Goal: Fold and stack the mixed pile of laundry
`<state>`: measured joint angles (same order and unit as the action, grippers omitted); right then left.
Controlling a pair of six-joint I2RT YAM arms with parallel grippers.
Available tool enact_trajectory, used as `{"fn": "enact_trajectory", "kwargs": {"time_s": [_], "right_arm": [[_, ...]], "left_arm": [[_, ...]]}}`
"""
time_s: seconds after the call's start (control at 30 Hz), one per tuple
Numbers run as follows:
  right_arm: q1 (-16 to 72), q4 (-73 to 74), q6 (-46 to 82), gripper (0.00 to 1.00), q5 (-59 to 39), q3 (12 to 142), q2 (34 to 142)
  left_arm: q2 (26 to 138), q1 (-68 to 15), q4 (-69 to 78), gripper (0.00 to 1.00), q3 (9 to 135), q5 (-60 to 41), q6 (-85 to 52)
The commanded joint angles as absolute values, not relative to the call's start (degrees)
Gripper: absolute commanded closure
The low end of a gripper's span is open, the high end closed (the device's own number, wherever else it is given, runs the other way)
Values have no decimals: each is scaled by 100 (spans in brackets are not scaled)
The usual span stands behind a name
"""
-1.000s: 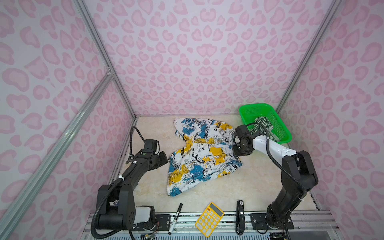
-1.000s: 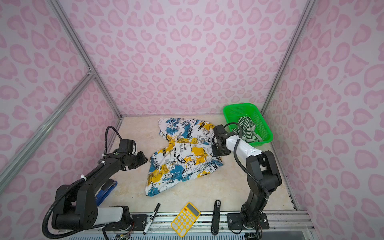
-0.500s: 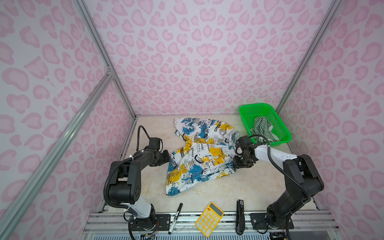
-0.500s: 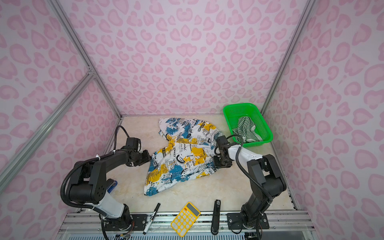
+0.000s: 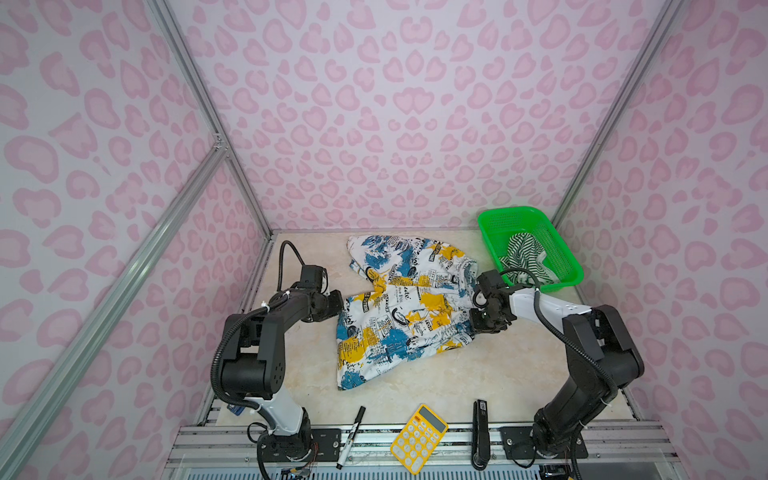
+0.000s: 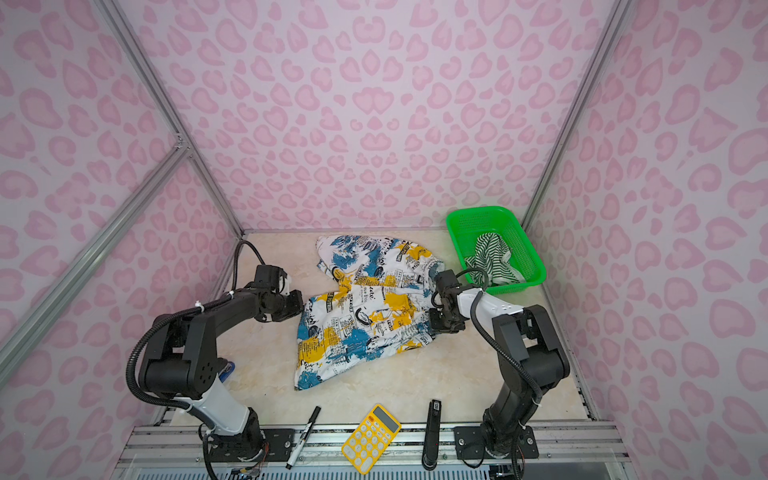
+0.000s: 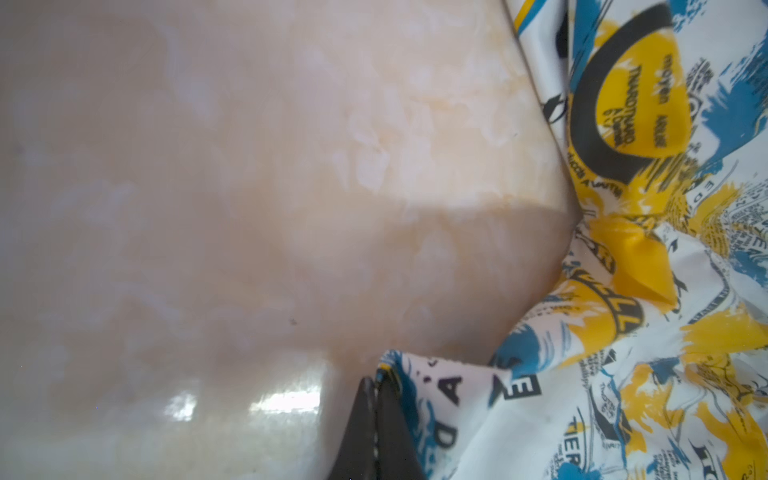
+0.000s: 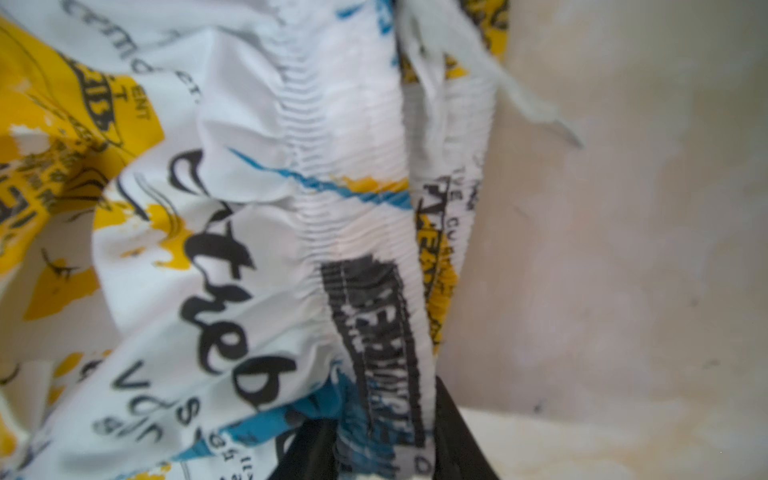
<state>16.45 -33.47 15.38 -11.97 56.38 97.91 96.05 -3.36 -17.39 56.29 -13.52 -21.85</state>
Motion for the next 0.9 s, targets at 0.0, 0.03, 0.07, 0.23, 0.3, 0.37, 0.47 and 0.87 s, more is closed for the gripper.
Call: {"fn": "enact_trajectory", "kwargs": {"time_s": [0.0, 0.03, 0.07, 0.23, 0.3, 0.37, 0.47, 0.87], "right_arm": [[1524, -3375, 1556, 74, -1066, 5538, 9868], [1474, -3367, 1543, 76, -1087, 5510, 9858], [1447, -3366, 1532, 77, -1090, 5502, 9846], [1358, -3409, 1490, 78, -1068, 5432, 9741], [1362, -3427, 1486, 78, -1066, 5416, 9681], [1362, -3432, 1486, 78, -1097, 5406, 9651], [1361, -3454, 1500, 78, -1067, 5411, 9617], [1380, -3629, 1627, 68, -783, 5299, 9401]], "left_arm": [[9221, -333, -2678, 97, 6359, -634, -1747], [9141, -330, -2920, 97, 6610, -493, -1607], [9070, -329, -3148, 97, 6834, -325, -1471], [8941, -327, -3928, 97, 7424, 548, -945], [9025, -331, -4053, 97, 7414, 782, -746], [9195, -334, -4173, 83, 7382, 794, -610], [9454, -386, -4244, 55, 7350, 860, -649], [8940, -577, -3654, 34, 6882, -710, -1258]]}}
